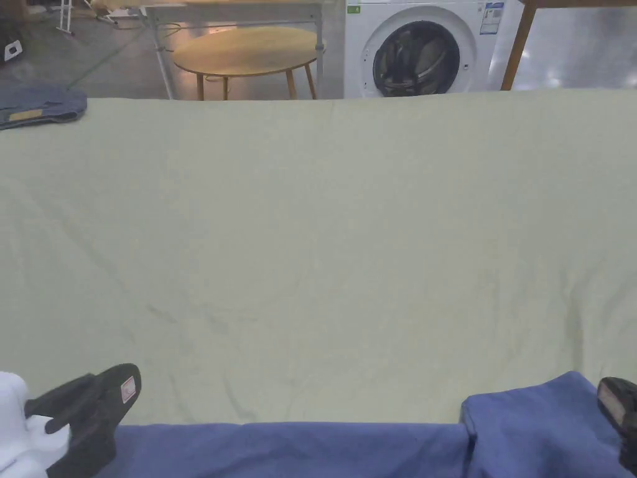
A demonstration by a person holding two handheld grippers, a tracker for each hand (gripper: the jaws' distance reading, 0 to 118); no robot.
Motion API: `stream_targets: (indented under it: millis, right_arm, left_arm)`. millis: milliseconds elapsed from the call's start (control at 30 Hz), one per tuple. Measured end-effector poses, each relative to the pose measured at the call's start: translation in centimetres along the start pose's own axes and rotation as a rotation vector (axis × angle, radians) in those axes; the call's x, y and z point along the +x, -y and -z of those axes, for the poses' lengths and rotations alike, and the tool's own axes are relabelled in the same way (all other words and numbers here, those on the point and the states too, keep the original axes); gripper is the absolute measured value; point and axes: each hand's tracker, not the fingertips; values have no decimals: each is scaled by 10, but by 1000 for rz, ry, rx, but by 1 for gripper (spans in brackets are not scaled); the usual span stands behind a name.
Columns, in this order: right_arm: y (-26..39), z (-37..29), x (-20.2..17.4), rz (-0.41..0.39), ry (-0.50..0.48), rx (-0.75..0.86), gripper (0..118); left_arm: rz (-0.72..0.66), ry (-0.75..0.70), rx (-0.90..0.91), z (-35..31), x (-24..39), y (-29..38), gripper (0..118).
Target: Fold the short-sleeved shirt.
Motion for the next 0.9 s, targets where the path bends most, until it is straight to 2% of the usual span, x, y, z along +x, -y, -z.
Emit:
stream_targets:
  millis: [100,167,233,267,300,333,400,600,767,867,900]
  right_arm:
    - [-1,12,-16,-1,-43,-37,0]
    - [2,15,-22,-2,-43,-40,0]
    - [1,14,-21,7,-50,-42,0]
    - [1,13,-21,14,-56,-43,0]
    - [1,10,-19,20,-61,-42,0]
    - [2,8,-17,22,-66,-43,0]
    - [3,2,-14,24,-72,-50,0]
    - [17,-7,-1,65,-53,-109,0]
    - [24,-10,4,103,-47,-140,0]
    - [25,-13,4,103,-48,-154,0]
    - [28,-13,14,102,-48,-155,0]
  left_arm:
    - [7,50,-27,7,5,2,0]
    - [-11,31,-29,6,5,1,0]
    - [-68,51,-27,2,-4,-1,0]
    - [-113,46,-17,0,-19,-2,11]
    - [-164,59,-27,-2,-34,-4,51]
    - [-217,108,-41,-5,-48,-5,67]
    - [-308,181,-75,-9,-83,-3,77]
    - [-607,226,-209,-4,-162,50,78]
    - [-771,263,-290,27,-184,99,78]
    - [-889,423,-221,42,-180,114,75]
    - [-947,469,-219,48,-178,117,72]
